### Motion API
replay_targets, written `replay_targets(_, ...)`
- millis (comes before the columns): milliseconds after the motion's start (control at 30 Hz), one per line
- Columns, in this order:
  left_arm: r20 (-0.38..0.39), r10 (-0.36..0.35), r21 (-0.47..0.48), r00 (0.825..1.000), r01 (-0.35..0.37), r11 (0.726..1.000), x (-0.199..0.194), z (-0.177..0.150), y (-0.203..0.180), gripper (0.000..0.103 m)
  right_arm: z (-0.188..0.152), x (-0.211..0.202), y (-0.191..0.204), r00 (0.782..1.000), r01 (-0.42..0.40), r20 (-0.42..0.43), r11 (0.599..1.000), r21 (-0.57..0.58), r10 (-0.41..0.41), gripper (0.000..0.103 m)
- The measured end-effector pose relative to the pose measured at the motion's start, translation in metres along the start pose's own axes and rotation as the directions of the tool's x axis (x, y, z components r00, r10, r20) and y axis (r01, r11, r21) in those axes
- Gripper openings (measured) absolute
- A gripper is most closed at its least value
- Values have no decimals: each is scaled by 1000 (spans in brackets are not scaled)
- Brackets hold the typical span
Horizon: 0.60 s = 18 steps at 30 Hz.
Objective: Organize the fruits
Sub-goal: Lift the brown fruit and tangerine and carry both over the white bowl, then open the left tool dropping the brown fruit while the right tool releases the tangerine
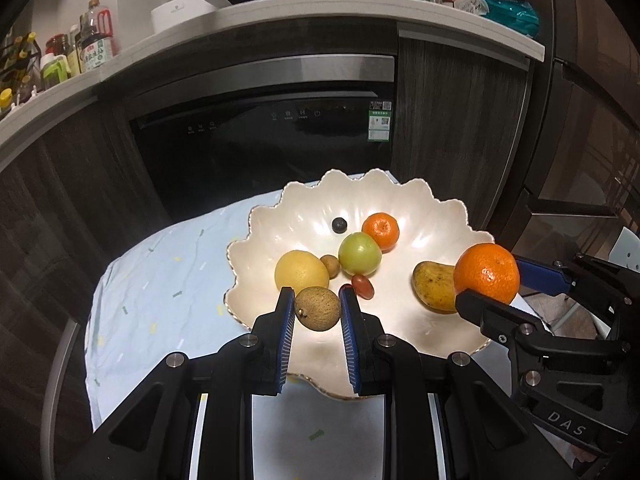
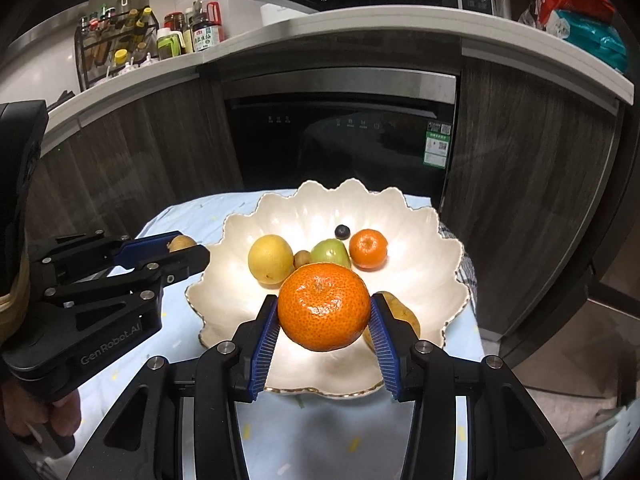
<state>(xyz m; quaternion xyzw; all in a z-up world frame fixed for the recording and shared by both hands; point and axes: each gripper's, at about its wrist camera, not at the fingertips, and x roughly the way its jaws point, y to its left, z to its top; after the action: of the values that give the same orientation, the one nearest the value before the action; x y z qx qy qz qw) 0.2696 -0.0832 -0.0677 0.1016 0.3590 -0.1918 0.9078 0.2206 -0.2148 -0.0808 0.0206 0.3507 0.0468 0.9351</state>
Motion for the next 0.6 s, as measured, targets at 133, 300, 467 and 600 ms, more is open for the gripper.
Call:
replay_targets(133,-23,-3,3,1000,4,1000,13,-3,-1,24,-4,10,-2,1000,-4,-26,1000,5,5,46)
replay_targets(300,-43,-8,-1,999,8,1000,23,-5,-2,24,-8,17,-1,999,-10,-46,1000,-1,10,46)
replay_targets(467,-56,-15,-7,998,15,1000,27,-7,-1,38,-11,21,-2,998,-7,-59,1000,9,8,47)
replay_targets(600,-54,-3,-3,999,3,1000,26,-8,0,44,-12,21,-4,998,3,-61,1000,18,-2,62)
